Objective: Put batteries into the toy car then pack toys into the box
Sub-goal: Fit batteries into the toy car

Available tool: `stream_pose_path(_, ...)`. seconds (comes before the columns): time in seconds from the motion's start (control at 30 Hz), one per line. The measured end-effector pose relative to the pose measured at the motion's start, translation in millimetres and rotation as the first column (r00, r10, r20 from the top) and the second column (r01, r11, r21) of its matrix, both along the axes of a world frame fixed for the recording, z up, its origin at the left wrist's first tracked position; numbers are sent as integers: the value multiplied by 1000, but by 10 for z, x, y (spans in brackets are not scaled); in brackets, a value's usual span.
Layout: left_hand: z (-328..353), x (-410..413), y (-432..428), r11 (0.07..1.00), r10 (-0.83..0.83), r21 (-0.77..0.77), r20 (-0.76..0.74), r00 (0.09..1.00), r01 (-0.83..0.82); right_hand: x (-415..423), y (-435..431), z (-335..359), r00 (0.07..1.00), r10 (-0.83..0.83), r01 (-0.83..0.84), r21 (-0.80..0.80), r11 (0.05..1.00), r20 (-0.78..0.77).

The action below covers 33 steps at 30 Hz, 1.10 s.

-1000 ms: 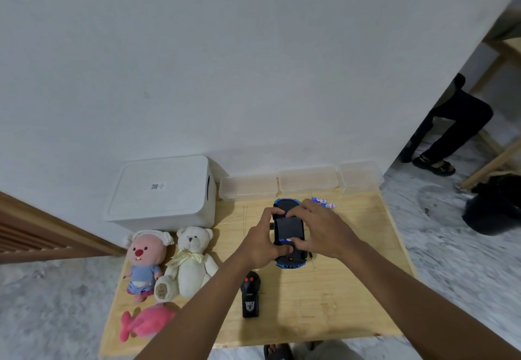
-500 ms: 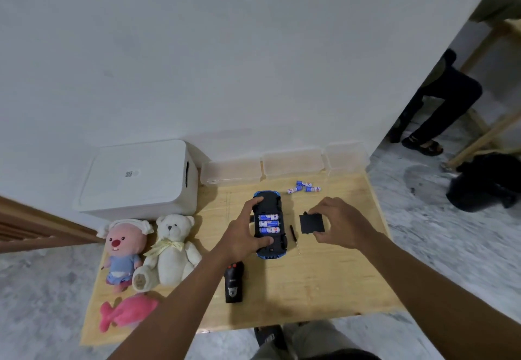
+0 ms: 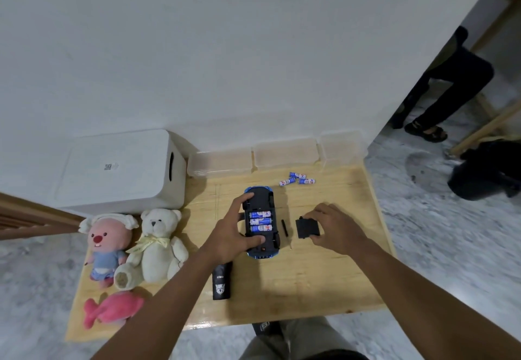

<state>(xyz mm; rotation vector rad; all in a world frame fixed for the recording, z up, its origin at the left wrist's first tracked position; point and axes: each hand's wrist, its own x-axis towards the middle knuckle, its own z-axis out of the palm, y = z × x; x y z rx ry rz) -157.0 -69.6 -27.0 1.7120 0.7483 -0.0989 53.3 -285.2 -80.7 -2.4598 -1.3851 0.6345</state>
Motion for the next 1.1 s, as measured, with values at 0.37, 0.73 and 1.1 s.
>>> stream_pose_path(0.37,89,42,-63,1000,15,-6,39,999,-15,-212,184,554,847,-398,506,304,807,-353)
stream_pose_path(0.73,232,130,-288,996,47,70,114,992,-55,-800,720,858,835,-505,546,217,809,-218)
stream_pose_path(1.1,257,80,-437,977,117,160,159,980,-143,-1028,891,948,767,-629,642,177,746,-130)
